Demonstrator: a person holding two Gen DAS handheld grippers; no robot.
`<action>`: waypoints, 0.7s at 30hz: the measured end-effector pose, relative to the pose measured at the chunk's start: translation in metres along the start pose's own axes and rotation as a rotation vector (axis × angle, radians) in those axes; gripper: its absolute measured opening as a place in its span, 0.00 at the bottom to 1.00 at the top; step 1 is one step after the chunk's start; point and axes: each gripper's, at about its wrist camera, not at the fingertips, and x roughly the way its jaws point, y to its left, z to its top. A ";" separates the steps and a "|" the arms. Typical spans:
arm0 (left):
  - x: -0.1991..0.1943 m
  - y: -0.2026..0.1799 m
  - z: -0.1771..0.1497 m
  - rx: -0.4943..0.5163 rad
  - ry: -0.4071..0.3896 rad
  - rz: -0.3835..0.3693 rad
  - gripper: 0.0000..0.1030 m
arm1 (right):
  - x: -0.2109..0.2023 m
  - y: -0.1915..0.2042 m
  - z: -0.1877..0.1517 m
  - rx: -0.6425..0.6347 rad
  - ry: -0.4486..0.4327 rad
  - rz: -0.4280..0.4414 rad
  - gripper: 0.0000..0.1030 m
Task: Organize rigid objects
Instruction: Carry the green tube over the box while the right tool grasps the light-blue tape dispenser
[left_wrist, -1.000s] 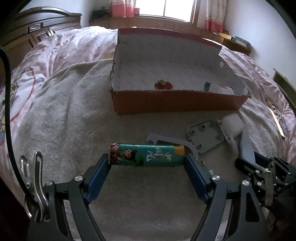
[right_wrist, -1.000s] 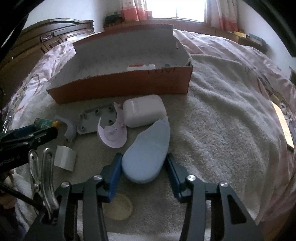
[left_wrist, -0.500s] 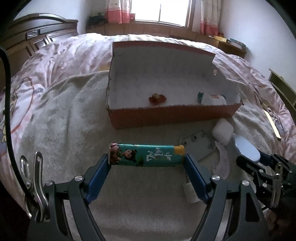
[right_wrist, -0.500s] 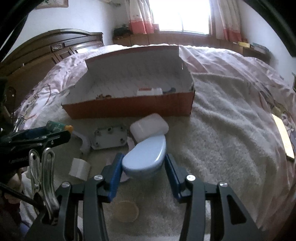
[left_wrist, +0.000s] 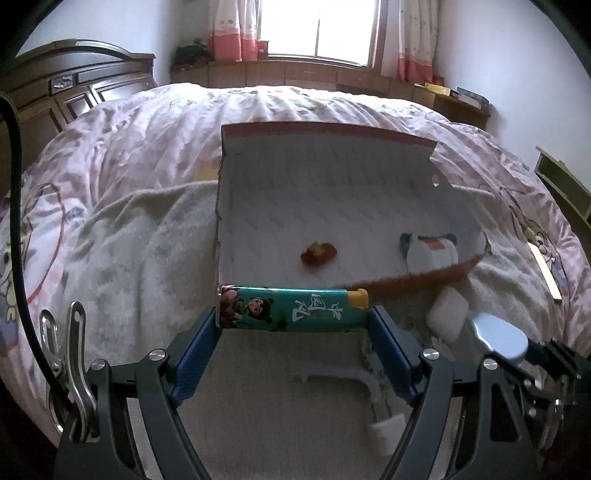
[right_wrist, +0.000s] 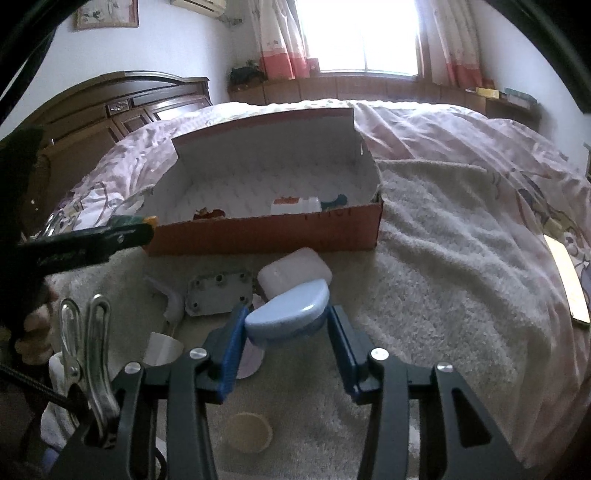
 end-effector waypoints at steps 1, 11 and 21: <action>0.002 0.000 0.004 0.003 -0.003 0.002 0.79 | -0.001 0.000 0.000 -0.002 -0.004 0.001 0.45; 0.021 -0.007 0.016 0.011 0.003 -0.002 0.79 | 0.014 -0.008 0.001 0.023 0.055 0.018 0.21; 0.041 -0.009 0.026 0.024 0.015 0.012 0.80 | 0.027 -0.016 -0.004 0.058 0.076 0.000 0.35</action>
